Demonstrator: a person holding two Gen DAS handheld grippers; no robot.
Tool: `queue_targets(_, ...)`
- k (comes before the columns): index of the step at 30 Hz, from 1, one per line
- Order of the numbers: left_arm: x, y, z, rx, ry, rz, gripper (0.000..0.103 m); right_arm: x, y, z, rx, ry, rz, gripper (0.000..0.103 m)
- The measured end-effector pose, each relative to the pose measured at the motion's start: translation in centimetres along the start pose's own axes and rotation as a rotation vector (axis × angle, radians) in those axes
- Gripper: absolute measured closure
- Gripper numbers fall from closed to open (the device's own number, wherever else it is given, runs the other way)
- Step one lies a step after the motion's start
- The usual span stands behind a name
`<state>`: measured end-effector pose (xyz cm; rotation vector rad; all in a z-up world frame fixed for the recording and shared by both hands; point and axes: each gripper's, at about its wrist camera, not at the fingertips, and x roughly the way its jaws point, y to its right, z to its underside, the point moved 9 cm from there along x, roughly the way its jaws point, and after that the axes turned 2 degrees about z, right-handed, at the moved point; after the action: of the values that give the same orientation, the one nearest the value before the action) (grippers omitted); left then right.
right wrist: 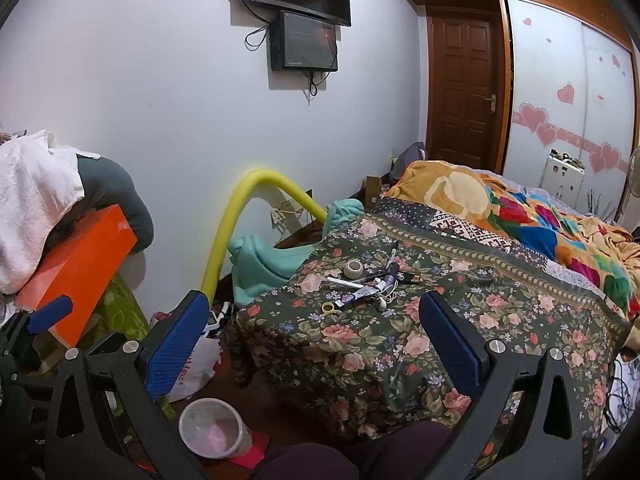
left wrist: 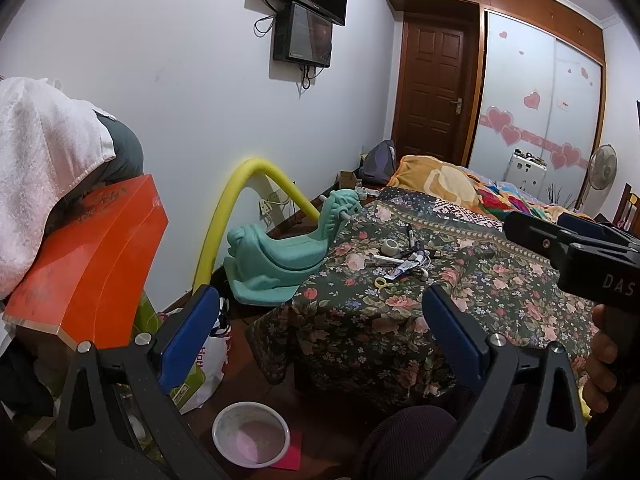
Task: Collect trash
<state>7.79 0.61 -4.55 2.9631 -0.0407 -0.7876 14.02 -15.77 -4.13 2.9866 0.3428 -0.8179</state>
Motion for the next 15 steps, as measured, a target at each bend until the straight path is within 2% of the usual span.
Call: queue_targets(15, 0.2, -0.46, 0.39, -0.024, -0.006, 0.0, 0.001, -0.31, -0.5, 0.27, -0.013, -0.001, -0.008, 0.0)
